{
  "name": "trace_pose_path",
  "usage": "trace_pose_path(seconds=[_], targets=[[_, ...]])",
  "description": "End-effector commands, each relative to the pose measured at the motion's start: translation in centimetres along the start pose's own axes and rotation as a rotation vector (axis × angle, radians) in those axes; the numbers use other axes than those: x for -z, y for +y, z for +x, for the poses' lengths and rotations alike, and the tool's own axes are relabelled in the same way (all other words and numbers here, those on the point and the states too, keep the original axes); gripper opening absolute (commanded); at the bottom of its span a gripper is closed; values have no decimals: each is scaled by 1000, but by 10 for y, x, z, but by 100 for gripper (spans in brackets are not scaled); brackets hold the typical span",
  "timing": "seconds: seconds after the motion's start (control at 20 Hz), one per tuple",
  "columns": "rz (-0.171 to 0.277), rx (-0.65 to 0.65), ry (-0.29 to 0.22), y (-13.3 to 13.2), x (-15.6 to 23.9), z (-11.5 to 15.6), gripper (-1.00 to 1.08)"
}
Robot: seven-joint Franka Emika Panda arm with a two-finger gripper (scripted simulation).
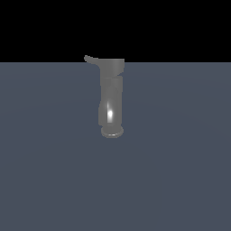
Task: Turn on the faucet by rotating a designated handle.
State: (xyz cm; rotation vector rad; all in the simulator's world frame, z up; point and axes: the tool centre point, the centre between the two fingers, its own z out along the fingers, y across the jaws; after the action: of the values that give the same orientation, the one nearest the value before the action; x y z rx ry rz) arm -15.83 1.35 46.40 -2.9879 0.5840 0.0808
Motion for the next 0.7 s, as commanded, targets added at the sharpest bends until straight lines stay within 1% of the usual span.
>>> trace_pose_path(seconds=[0.0, 0.3, 0.65], targets=[[8, -64, -5, -7, -5, 13, -100], [18, -217, -16, -25, -19, 42, -100], [18, -399, -22, -46, -39, 75, -100]])
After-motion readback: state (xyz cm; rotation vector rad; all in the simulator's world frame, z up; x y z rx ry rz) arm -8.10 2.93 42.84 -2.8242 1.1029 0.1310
